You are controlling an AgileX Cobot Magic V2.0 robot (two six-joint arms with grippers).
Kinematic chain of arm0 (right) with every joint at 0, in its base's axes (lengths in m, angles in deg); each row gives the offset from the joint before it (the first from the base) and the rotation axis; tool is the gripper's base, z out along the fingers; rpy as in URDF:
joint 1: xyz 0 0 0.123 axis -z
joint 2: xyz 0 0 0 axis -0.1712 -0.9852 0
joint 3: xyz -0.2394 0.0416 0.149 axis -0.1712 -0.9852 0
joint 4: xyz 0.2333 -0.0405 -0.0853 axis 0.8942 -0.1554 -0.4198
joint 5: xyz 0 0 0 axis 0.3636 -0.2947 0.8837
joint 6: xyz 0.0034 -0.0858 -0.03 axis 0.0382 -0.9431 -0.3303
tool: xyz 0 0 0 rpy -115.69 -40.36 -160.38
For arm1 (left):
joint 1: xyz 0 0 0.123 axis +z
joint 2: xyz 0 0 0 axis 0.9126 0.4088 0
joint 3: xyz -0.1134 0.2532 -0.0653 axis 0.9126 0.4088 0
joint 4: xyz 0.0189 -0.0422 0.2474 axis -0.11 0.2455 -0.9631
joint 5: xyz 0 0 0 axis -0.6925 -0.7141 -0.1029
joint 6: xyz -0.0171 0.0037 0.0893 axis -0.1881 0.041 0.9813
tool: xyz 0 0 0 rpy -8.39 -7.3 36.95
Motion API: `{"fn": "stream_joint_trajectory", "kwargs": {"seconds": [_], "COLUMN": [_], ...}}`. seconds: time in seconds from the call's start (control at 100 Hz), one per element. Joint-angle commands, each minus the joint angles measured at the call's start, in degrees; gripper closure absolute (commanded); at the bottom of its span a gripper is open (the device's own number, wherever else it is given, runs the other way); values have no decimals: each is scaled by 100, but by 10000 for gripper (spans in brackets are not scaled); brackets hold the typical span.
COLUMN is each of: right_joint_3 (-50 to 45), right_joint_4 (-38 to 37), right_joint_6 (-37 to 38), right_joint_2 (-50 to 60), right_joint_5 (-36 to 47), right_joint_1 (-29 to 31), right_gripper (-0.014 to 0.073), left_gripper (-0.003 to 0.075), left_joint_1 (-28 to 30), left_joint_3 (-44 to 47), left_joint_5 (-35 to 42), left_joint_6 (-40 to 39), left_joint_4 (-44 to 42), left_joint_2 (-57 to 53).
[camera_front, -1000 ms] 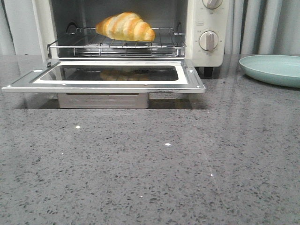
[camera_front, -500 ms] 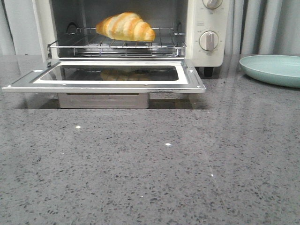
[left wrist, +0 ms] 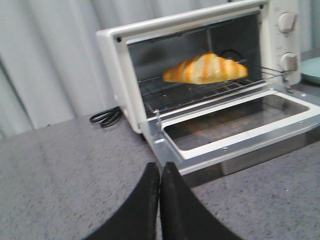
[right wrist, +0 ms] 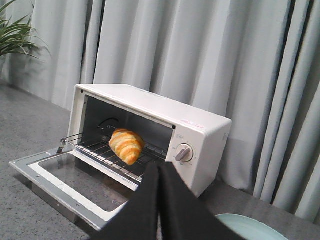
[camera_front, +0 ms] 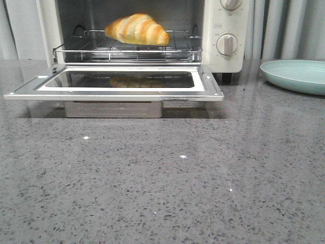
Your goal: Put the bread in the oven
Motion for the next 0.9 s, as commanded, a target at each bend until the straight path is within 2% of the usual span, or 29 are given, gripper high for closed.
{"fn": "stream_joint_trajectory", "kwargs": {"seconds": [0.0,0.1,0.26,0.42,0.89], "right_joint_3": [119,119,119,119,119], "right_joint_4": [-150,-139,-139,-139,-139], "right_joint_6": [9,9,9,9,9], "right_joint_2": [-88,-88,-88,-88,-88], "right_joint_5": [428,427,415,415,415], "right_joint_1": [22,22,22,22,22], "right_gripper": [643,643,643,643,643], "left_gripper": [741,741,741,741,741], "left_joint_1": [327,507,508,508,508], "left_joint_3": [223,429,718,807,807], "left_joint_5": [527,454,393,-549,-546], "left_joint_6": [-835,-1807,-2257,-2257,-2257], "left_joint_4": [-286,-860,-1001,-1001,-980], "left_joint_2": [-387,-328,-328,-364,-364]}}
